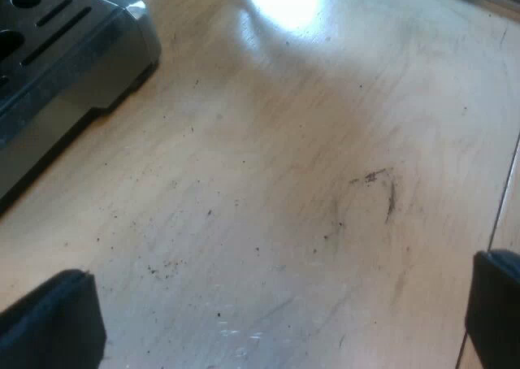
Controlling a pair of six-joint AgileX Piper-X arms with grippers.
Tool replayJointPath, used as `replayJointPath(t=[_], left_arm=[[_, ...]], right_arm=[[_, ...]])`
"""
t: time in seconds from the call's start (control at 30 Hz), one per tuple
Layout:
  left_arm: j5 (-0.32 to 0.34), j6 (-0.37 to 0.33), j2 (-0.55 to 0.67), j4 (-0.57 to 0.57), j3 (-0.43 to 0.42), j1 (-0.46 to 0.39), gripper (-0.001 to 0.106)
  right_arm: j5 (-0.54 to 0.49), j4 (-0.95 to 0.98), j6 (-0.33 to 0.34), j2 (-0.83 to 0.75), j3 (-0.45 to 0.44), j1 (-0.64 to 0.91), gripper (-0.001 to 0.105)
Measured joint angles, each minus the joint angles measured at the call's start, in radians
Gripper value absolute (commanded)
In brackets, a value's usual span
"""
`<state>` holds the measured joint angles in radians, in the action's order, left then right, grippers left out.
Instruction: Place mug into machine
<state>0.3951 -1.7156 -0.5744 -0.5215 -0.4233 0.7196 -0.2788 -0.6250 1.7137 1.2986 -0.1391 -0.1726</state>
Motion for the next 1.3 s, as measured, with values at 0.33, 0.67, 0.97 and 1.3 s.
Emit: replayJointPath(t=[0.33, 0.67, 0.97, 1.3], left_arm=[[0.000, 0.000, 0.000, 0.000, 0.000, 0.000, 0.092], [-0.012, 0.002, 0.000, 0.000, 0.000, 0.000, 0.092], [-0.259, 0.002, 0.000, 0.007, 0.008, 0.000, 0.092], [-0.348, -0.032, 0.000, 0.057, 0.079, 0.000, 0.092]], right_arm=[[-0.002, 0.019, 0.005, -0.012, 0.000, 0.000, 0.000], [-0.028, 0.296, 0.112, -0.298, 0.000, -0.157, 0.000], [-0.124, 0.548, 0.115, -0.585, 0.004, -0.265, 0.000], [-0.137, 0.643, 0.113, -0.866, 0.007, -0.414, 0.000]])
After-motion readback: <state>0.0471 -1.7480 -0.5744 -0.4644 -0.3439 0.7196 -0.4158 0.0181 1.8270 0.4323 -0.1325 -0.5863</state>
